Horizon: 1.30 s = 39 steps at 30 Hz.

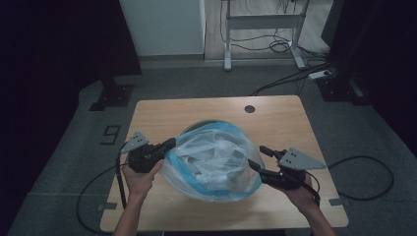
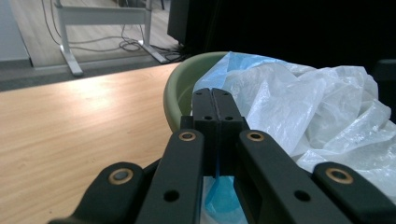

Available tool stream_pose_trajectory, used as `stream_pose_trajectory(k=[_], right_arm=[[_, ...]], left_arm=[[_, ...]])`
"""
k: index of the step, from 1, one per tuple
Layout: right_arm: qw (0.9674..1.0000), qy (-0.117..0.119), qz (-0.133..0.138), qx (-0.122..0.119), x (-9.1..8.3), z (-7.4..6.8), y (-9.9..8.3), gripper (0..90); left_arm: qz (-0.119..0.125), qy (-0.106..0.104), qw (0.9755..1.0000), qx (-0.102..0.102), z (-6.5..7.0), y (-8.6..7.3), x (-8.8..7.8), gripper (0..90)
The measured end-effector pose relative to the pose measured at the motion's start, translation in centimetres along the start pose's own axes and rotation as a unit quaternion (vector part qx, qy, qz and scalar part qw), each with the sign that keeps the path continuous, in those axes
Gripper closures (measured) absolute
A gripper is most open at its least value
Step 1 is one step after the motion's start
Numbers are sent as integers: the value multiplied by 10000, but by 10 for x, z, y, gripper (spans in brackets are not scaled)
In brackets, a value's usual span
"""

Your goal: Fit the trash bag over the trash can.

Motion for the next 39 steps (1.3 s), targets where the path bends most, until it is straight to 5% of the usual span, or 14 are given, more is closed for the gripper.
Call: stream_pose_trajectory(k=[2,5,6,7,11,16,21,27,31,39], right_arm=[[9999,76,-115,86,9,4,-1,420],[9988,167,-284,368,23,8,-3,615],[9988,167,-284,368,23,8,-3,615],[9979,162,-373,502,25,9,-3,754],[9981,90,-449,407,28,5,-3,888],[9988,-139,-357,317,29,3,5,891],[9977,-612,-275,99,39,5,17,891],[9932,-1032,-450,289,67,17,8,891],[9922,-1039,-556,400,78,20,0,890],[9894,-893,-825,794,89,27,-19,891]], left_arm=[[78,10,10000,30,-1,1,-1,898],[189,23,9998,92,0,3,-2,899],[189,23,9998,92,0,3,-2,899],[249,34,9996,109,0,3,-3,899],[321,63,9994,142,1,4,-5,899],[408,148,9989,152,-1,7,-6,899],[495,229,9985,59,-12,10,-1,899],[333,438,9984,-154,-36,7,11,899],[44,486,9976,-482,-54,-7,21,898],[-351,409,9949,-855,-65,-32,30,898]])
Point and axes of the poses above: each handheld gripper's, and its own axes: x roughly forward along the jaws, y roughly out of its top, z roughly to its right, the point moved 1 cm from there along x, roughly forward along the jaws, and after that the axes turned 10 degrees about -y, right-handed, at the moved point
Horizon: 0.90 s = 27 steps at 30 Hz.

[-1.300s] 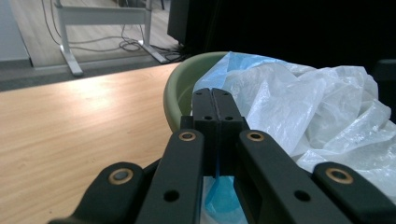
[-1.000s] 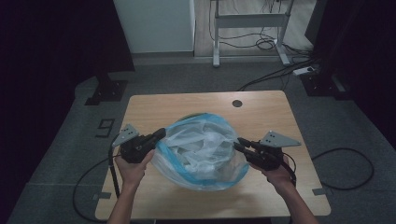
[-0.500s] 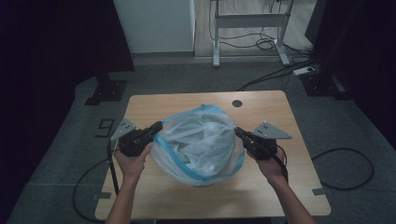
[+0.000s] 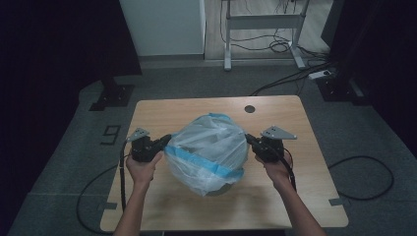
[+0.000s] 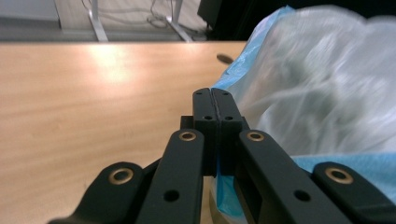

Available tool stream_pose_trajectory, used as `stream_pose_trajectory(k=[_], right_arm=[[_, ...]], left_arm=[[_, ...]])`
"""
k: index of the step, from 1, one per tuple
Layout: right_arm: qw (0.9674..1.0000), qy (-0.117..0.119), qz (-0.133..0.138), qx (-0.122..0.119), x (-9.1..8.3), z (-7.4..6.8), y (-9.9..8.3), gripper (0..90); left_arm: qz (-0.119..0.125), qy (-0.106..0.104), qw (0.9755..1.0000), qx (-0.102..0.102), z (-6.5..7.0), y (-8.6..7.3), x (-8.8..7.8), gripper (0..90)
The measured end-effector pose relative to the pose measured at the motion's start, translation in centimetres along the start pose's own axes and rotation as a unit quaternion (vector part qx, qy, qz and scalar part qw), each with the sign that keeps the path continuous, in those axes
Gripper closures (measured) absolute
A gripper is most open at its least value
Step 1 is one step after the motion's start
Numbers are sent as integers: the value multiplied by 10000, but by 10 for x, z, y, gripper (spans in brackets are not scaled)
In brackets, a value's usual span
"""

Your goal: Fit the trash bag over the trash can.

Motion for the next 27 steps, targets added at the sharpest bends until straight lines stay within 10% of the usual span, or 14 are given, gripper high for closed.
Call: stream_pose_trajectory(k=[15,22,27], right_arm=[[9993,142,-317,142,7,3,-23,888],[9982,-295,446,279,-31,10,-10,614],[9955,343,878,58,-70,-4,0,517]], left_arm=[[-283,-219,9993,-55,5,-18,4,898],[-130,-201,9997,113,9,-17,-5,897],[-21,-180,9997,149,11,-14,-11,896]])
Point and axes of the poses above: each handheld gripper's, and its own axes: x roughly forward along the jaws, y roughly out of its top, z roughly to its right, the point moved 1 cm from there along x, roughly forward along the jaws, and after that the axes turned 10 degrees about -y, right-handed, at the moved point
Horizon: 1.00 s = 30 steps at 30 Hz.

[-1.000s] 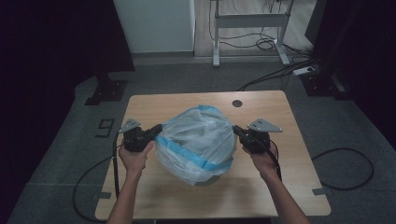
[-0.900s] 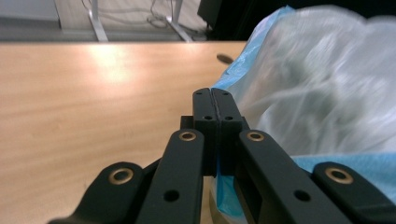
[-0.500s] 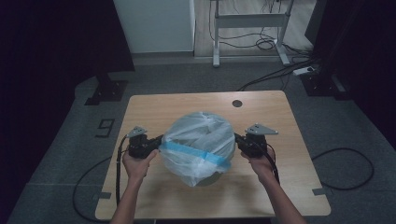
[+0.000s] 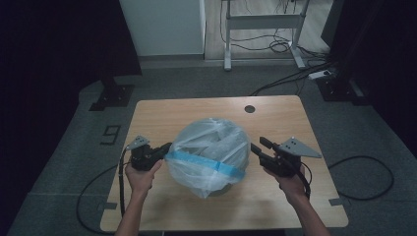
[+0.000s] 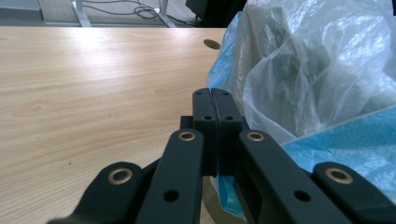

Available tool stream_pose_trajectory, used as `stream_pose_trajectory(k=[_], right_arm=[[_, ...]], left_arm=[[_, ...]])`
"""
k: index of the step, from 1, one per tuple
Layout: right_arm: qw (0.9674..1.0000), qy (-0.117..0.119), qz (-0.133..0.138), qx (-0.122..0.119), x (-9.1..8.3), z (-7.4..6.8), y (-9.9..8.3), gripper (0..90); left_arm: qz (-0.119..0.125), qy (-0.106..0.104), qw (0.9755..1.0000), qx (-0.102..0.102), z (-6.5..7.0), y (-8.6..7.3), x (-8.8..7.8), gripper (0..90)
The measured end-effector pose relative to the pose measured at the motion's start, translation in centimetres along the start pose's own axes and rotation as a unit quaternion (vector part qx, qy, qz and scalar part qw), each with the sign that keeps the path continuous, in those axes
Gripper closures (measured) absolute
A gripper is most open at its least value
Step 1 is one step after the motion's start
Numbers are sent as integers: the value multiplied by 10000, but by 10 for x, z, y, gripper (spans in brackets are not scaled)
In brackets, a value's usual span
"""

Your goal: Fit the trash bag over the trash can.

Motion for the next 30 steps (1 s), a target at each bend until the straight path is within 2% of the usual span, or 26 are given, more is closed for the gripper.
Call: stream_pose_trajectory(k=[1,4,8,10,11,15,16,17,18,19,21,23,25,26,28,30], right_arm=[[10000,0,0,0,0,0,0,517],[9982,589,29,-145,-12,-21,4,476],[9917,1254,-83,-263,-16,-48,7,404],[9886,1455,-173,-351,-15,-60,8,380],[9851,1618,-283,-502,-10,-72,7,366],[9829,1675,-383,-664,-5,-81,6,388],[9822,1678,-399,-744,-4,-83,5,431],[9804,1706,-354,-917,-4,-86,1,523],[9804,1706,-354,-917,-4,-86,1,523],[9802,1694,-316,-979,-6,-87,0,560],[9782,1681,-226,-1202,-9,-91,-3,644],[9775,1586,-140,-1382,-12,-94,-6,711],[9775,1532,13,-1448,-17,-96,-7,803],[9763,1519,122,-1538,-21,-98,-10,867],[9757,1522,159,-1569,-23,-99,-12,875],[9743,1536,185,-1636,-26,-104,-23,886]], left_arm=[[0,0,10000,0,0,0,0,895],[1,-13,10000,1,2,0,-1,894],[35,-14,10000,-4,3,1,-3,893],[36,-10,10000,12,5,2,-4,893],[40,-16,10000,18,5,3,-4,892],[28,-13,10000,28,6,3,-4,890],[29,-14,10000,26,5,3,-5,889],[33,-14,10000,19,5,3,-5,889],[41,-17,10000,17,5,2,-5,889],[47,-19,10000,12,5,2,-6,888],[43,-16,10000,11,4,1,-7,888],[41,-10,10000,15,4,0,-7,887],[47,-13,10000,14,4,0,-9,887],[52,-15,10000,21,5,-1,-9,887],[55,-20,10000,28,5,-1,-10,887],[47,-28,10000,40,6,-1,-11,886]])
Point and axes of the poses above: each handheld gripper's, and its own axes: x roughly forward along the jaws, y roughly out of its top, z roughly to its right, the point moved 1 cm from there along x, roughly forward along the jaws, and after that the axes turned 10 degrees about -y, right-handed, at the moved point
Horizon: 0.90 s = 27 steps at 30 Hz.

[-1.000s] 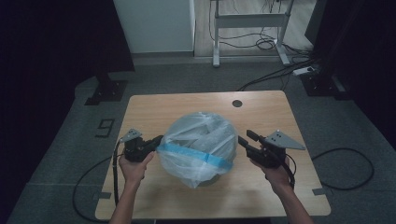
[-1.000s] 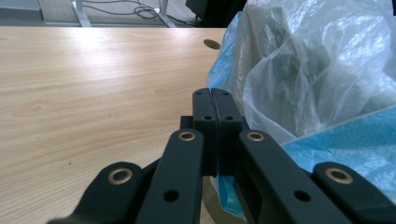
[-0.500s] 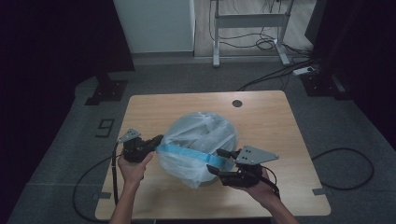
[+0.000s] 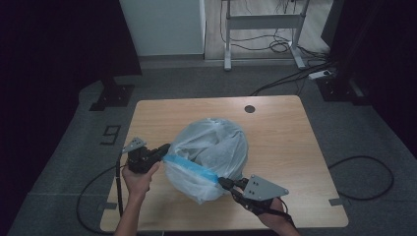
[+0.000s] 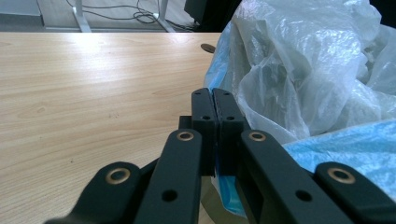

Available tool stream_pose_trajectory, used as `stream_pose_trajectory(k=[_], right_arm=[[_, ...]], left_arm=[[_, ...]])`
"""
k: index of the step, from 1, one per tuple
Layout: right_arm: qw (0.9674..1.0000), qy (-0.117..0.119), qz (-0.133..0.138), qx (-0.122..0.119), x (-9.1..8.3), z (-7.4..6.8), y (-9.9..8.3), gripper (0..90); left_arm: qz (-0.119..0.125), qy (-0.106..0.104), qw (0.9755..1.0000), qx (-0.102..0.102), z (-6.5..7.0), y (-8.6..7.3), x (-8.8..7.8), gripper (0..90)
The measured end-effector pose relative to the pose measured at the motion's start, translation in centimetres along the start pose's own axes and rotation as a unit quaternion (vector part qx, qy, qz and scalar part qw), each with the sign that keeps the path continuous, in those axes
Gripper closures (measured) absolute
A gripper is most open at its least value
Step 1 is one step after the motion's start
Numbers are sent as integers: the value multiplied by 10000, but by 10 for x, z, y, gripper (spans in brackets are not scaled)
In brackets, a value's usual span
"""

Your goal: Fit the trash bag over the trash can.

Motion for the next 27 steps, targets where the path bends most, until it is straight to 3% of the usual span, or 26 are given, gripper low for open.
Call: stream_pose_trajectory(k=[6,10,13,22,26,27], right_arm=[[9998,144,-92,83,0,-8,-22,887],[9992,180,-294,195,6,-8,-35,887],[9982,153,-503,292,12,-6,-49,887],[9956,-34,-794,504,21,5,-76,877],[9944,-107,-859,604,22,8,-84,807],[9943,-167,-785,706,18,8,-84,686]], left_arm=[[-43,-86,9999,74,4,0,-1,880],[-136,-99,9997,149,8,-1,1,879],[-188,-111,9997,145,9,-3,2,880],[-333,-127,9993,136,10,-12,2,872],[-383,-135,9991,116,9,-14,1,860],[-377,-144,9991,128,9,-15,0,847]])
Point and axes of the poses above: each handheld gripper's, and its own axes: x roughly forward along the jaws, y roughly out of its top, z roughly to its right, the point moved 1 cm from there along x, roughly forward along the jaws, and after that the axes turned 10 degrees about -y, right-handed, at the moved point
